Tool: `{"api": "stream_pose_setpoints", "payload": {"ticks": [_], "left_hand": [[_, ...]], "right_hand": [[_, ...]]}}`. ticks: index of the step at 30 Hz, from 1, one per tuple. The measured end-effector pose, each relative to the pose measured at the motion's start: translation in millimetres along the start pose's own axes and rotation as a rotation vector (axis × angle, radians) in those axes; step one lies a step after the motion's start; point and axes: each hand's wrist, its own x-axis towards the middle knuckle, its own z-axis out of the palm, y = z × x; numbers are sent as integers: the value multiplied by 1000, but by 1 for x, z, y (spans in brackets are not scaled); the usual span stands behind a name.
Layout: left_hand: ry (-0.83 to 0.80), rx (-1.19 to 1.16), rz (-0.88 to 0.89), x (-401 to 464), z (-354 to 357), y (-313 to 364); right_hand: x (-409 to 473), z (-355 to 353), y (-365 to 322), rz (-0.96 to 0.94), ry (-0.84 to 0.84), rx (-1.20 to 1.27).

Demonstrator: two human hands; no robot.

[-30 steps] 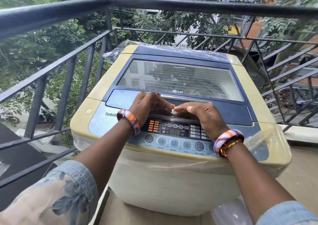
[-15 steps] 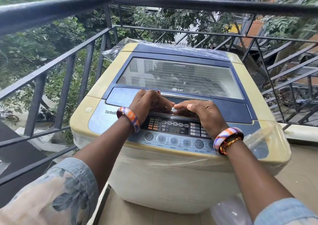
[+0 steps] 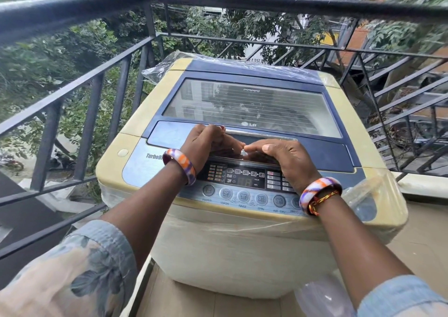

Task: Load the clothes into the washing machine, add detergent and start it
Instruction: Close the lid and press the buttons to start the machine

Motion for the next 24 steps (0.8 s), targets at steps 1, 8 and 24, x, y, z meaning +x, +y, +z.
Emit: {"api": "stream_pose_setpoints", "payload": {"ticks": [1, 8, 24], "left_hand": [[2, -8, -3, 0, 1, 1], [4, -9, 6, -1, 1, 2], [12, 0, 12, -1, 2, 3]], "right_hand": [[0, 0, 0, 3, -1, 8], [0, 0, 1, 2, -3, 13], [-2, 0, -5, 0, -6, -35]]}}
